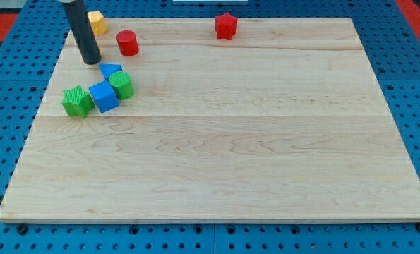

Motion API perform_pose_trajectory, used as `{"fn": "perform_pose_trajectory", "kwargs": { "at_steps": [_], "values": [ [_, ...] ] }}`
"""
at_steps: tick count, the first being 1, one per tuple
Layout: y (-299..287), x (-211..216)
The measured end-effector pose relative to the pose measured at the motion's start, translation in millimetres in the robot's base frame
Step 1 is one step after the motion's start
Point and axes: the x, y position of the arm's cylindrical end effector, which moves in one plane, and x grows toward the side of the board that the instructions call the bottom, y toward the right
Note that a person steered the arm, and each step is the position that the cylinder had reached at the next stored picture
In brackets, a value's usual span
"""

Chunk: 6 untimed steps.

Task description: Place the red circle to the left of the red star

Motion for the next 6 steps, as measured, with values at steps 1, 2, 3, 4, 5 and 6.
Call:
{"fn": "perform_pose_trajectory", "kwargs": {
  "at_steps": [1, 2, 3, 4, 5, 6],
  "values": [
    [28.5, -18.6],
    [98.7, -30.9],
    [101.7, -57.3],
    [52.2, -53.0],
    [90.0, -79.8],
    [145.8, -94.7]
  ]
}}
